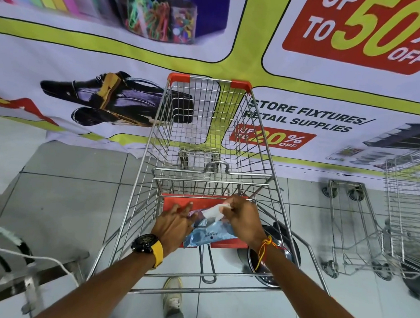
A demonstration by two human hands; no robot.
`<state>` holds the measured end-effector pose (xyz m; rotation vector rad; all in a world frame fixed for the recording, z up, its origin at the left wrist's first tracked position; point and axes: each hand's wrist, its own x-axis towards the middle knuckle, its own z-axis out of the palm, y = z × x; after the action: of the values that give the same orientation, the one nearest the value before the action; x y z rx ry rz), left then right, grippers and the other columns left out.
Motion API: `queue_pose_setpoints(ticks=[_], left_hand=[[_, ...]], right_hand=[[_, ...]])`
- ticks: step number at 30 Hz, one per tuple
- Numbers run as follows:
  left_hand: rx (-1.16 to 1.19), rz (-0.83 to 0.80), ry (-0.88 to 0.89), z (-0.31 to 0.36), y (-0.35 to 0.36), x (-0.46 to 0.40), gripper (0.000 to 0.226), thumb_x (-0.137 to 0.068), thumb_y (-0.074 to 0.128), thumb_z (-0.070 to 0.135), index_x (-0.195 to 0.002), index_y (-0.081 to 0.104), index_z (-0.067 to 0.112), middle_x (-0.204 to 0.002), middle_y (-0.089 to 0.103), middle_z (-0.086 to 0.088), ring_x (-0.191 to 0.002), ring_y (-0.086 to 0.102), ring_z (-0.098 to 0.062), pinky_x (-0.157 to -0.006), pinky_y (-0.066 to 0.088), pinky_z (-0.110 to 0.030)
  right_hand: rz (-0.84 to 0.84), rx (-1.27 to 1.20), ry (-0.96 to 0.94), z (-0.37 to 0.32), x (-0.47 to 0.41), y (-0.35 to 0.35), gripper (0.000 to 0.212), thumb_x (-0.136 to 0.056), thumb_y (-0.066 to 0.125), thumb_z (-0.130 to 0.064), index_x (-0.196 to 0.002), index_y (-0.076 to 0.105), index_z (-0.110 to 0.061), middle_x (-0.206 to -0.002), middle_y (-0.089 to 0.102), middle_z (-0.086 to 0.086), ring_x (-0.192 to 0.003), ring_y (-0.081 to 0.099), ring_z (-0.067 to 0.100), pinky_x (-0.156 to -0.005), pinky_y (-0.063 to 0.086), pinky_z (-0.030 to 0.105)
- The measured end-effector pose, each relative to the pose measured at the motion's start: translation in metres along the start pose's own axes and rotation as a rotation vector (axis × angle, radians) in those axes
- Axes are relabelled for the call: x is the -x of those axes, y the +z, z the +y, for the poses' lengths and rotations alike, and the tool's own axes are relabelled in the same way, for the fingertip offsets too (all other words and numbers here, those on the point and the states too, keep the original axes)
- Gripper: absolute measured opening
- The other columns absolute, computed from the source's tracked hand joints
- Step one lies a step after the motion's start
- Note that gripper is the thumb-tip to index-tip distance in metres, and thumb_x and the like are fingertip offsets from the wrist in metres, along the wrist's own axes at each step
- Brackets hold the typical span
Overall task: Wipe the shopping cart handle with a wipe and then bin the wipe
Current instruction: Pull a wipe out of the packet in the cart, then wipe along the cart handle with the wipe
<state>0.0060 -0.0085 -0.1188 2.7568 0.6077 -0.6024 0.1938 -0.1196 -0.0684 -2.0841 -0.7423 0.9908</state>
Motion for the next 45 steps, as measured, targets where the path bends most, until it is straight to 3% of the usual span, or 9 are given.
queue_pose_setpoints(ticks=[3, 8, 14, 19, 24, 28, 34, 40, 45], left_hand=[[-0.008, -0.010, -0.042, 0.004, -0.002, -0.002, 0.050, -0.102, 0.038, 0.039, -0.150, 0.028, 0.029, -0.164, 0.018, -0.004, -0.132, 0.036, -0.034, -0.092, 0.051, -0.042], [-0.015, -0.018, -0.079, 0.004, 0.002, -0.005, 0.050, -0.101, 0.037, 0.045, -0.148, 0.029, 0.032, -0.164, 0.020, -0.002, -0.135, 0.034, -0.034, -0.088, 0.054, -0.042], [-0.069, -0.040, 0.028, -0.004, -0.004, -0.007, 0.065, -0.095, 0.055, 0.043, -0.151, 0.023, 0.033, -0.163, 0.021, 0.000, -0.143, 0.031, -0.030, -0.106, 0.043, -0.043], [0.195, 0.178, 0.025, -0.002, -0.028, 0.008, 0.048, -0.096, 0.047, 0.031, -0.144, 0.043, 0.025, -0.155, 0.042, 0.000, -0.135, 0.046, -0.023, -0.108, 0.041, -0.032], [0.674, 0.250, 0.018, 0.016, -0.071, 0.039, 0.052, -0.094, 0.059, 0.018, -0.141, 0.048, 0.035, -0.119, 0.072, -0.002, -0.096, 0.069, -0.022, -0.079, 0.058, -0.034], [1.098, 0.320, 0.053, 0.041, -0.108, 0.077, 0.058, -0.084, 0.076, 0.018, -0.131, 0.054, 0.043, -0.115, 0.067, 0.020, -0.102, 0.063, 0.006, -0.081, 0.057, -0.017], [1.148, 0.509, 0.054, 0.088, -0.147, 0.125, 0.052, -0.071, 0.086, 0.017, -0.104, 0.066, 0.053, -0.098, 0.074, 0.015, -0.083, 0.069, -0.014, -0.077, 0.061, -0.039], [1.172, 0.686, 0.106, 0.125, -0.151, 0.167, 0.012, -0.077, 0.081, 0.019, -0.086, 0.076, 0.024, -0.080, 0.075, 0.006, -0.072, 0.068, -0.015, -0.067, 0.057, -0.033], [1.036, 0.822, 0.086, 0.144, -0.149, 0.204, 0.013, -0.081, 0.076, 0.024, -0.081, 0.077, 0.011, -0.075, 0.073, -0.006, -0.070, 0.065, -0.022, -0.066, 0.055, -0.042]], right_hand=[[0.006, -0.110, -0.007, -0.005, 0.007, -0.006, 0.026, -0.090, 0.072, -0.007, -0.077, 0.065, -0.029, -0.074, 0.072, 0.006, -0.065, 0.073, 0.023, -0.058, 0.061, 0.035], [0.064, -0.300, -0.063, -0.020, 0.022, -0.020, 0.017, -0.092, 0.066, 0.000, -0.085, 0.067, -0.016, -0.081, 0.073, 0.000, -0.080, 0.074, 0.017, -0.068, 0.064, 0.034], [0.065, -0.435, -0.006, -0.045, 0.044, -0.044, 0.020, -0.093, 0.065, -0.002, -0.093, 0.076, -0.018, -0.095, 0.078, 0.010, -0.088, 0.075, 0.020, -0.073, 0.064, 0.036], [0.079, -0.524, 0.014, -0.061, 0.065, -0.053, 0.012, -0.084, 0.075, 0.000, -0.083, 0.077, -0.012, -0.083, 0.081, 0.007, -0.073, 0.077, 0.017, -0.058, 0.058, 0.022], [0.091, -0.528, -0.054, -0.073, 0.086, -0.056, 0.014, -0.075, 0.081, 0.004, -0.076, 0.072, -0.007, -0.072, 0.074, 0.007, -0.067, 0.070, 0.016, -0.061, 0.058, 0.022], [0.065, -0.530, -0.077, -0.084, 0.114, -0.062, 0.021, -0.074, 0.081, 0.005, -0.072, 0.069, -0.012, -0.071, 0.068, 0.008, -0.066, 0.064, 0.017, -0.061, 0.056, 0.023], [0.023, -0.500, -0.128, -0.100, 0.165, -0.072, 0.015, -0.075, 0.080, 0.004, -0.079, 0.068, -0.002, -0.074, 0.069, 0.016, -0.070, 0.065, 0.024, -0.060, 0.058, 0.027], [0.008, -0.478, -0.182, -0.103, 0.215, -0.087, 0.022, -0.072, 0.083, 0.005, -0.074, 0.064, -0.006, -0.074, 0.072, 0.016, -0.073, 0.070, 0.029, -0.069, 0.061, 0.039], [-0.006, -0.560, -0.209, -0.097, 0.250, -0.091, 0.021, -0.084, 0.076, -0.005, -0.071, 0.060, -0.009, -0.074, 0.074, 0.009, -0.078, 0.074, 0.027, -0.073, 0.062, 0.038]])
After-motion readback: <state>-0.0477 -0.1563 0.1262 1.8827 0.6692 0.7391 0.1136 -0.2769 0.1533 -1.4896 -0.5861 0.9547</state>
